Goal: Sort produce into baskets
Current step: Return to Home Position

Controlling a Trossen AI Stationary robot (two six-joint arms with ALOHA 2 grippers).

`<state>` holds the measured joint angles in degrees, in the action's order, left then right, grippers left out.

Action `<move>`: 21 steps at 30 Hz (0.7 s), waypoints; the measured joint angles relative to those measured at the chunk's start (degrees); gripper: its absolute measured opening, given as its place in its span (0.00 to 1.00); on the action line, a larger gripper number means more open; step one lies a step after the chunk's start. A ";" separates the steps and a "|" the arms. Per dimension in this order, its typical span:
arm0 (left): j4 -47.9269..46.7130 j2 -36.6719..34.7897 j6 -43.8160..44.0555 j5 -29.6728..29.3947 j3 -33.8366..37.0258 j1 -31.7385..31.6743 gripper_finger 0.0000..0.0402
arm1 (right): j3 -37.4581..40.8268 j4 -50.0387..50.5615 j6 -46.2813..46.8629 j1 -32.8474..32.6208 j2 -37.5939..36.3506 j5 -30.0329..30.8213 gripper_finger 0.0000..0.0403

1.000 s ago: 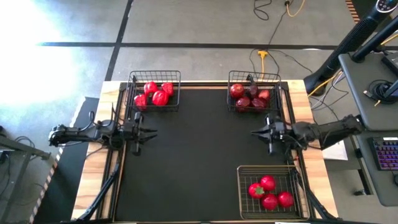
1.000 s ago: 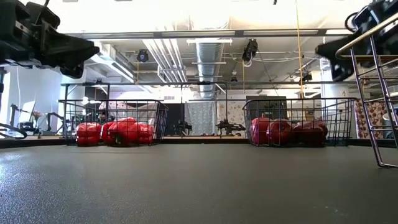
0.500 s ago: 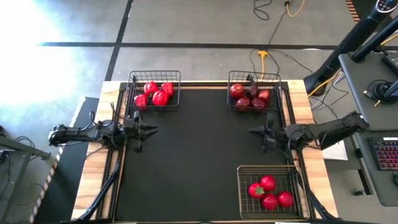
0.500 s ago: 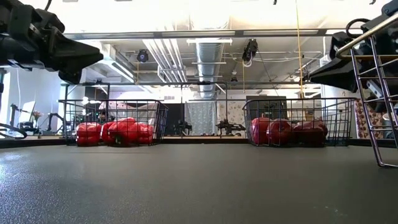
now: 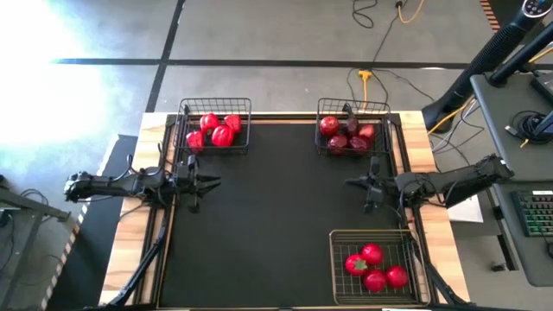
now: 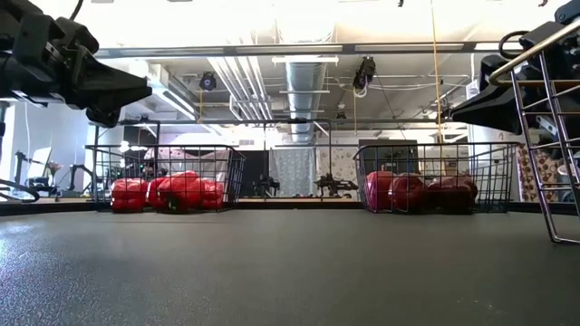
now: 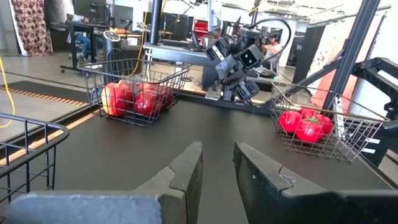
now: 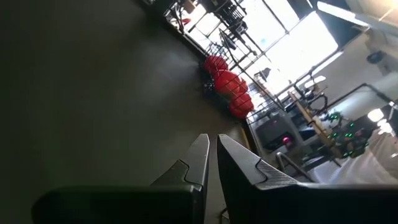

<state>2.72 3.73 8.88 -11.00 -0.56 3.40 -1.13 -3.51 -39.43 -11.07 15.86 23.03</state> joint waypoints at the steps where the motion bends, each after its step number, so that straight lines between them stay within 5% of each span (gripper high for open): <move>1: 0.00 0.10 0.00 0.00 0.00 0.00 0.19 | 0.00 0.00 0.96 0.00 0.00 -0.02 0.07; 21: 0.22 0.47 0.00 0.00 0.02 -0.02 0.19 | -0.09 -0.02 3.90 0.00 -0.02 -0.02 0.07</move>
<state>2.94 4.21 8.88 -11.00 -0.54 3.38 -1.21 -3.53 -35.53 -11.07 15.84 23.00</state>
